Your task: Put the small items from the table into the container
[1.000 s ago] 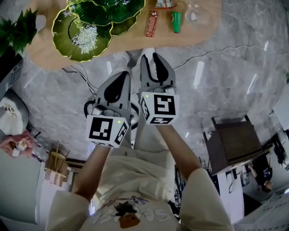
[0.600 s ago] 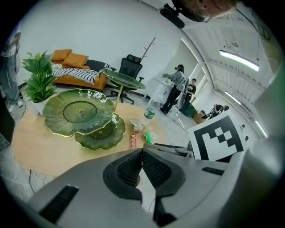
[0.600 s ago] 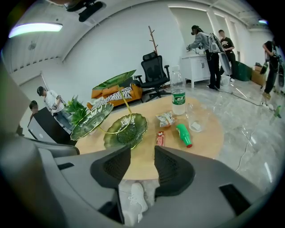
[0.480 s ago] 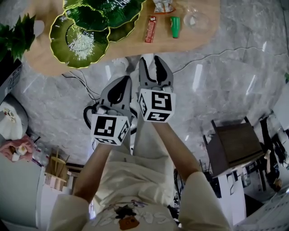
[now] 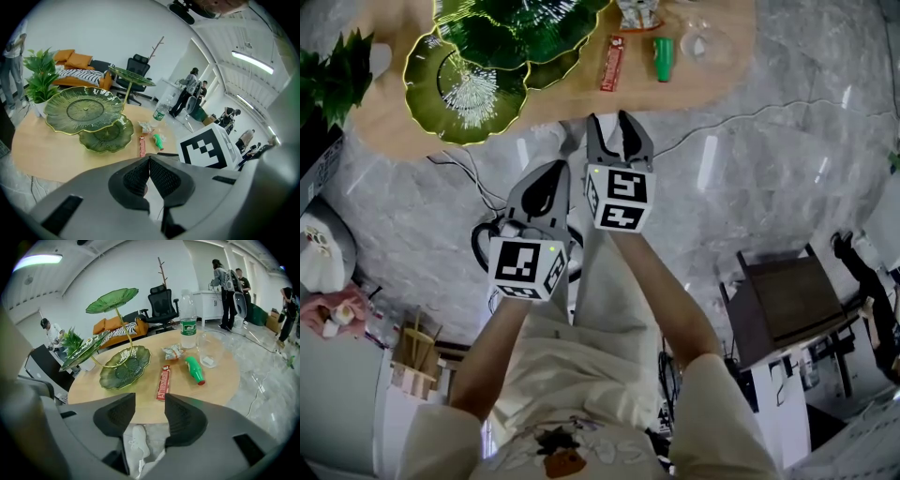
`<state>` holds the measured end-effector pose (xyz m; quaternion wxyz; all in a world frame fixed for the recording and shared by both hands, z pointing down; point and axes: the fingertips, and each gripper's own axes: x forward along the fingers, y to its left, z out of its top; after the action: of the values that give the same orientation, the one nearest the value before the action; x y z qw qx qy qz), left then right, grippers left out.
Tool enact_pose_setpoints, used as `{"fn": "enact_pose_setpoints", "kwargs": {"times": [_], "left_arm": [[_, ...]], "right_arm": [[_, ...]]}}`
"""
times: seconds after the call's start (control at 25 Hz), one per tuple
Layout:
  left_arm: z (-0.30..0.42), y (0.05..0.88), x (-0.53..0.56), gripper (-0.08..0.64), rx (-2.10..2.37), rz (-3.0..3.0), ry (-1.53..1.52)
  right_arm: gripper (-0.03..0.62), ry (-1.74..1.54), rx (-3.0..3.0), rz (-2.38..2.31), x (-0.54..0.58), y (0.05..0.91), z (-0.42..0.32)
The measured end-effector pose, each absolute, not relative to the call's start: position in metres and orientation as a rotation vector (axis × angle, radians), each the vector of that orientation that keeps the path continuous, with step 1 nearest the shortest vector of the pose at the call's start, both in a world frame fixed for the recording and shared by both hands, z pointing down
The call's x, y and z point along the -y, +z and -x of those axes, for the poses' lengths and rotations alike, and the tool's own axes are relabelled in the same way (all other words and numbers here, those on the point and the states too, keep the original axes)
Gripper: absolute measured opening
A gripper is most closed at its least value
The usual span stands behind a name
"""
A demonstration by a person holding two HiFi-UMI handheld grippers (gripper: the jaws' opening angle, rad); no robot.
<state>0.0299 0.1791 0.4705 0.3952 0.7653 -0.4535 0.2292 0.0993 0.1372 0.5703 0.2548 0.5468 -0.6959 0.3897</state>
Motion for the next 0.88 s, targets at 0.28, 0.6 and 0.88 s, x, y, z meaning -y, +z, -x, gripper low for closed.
{"fn": "enact_pose_setpoints", "kwargs": {"times": [0.28, 0.6, 0.88], "left_arm": [[-0.026, 0.466, -0.174, 0.008, 1.149, -1.948, 0.570], [-0.027, 0.465, -0.171, 0.008, 1.149, -1.955, 0.569], [-0.025, 0.471, -0.167, 0.008, 1.148, -1.961, 0.584]], "right_arm": [[0.204, 1.056, 1.849, -1.519, -0.121, 0.583, -0.104], [0.216, 1.010, 1.863, -1.480, -0.116, 0.590, -0.101], [0.218, 1.033, 1.841, -1.455, -0.115, 0.605, -0.100]]}}
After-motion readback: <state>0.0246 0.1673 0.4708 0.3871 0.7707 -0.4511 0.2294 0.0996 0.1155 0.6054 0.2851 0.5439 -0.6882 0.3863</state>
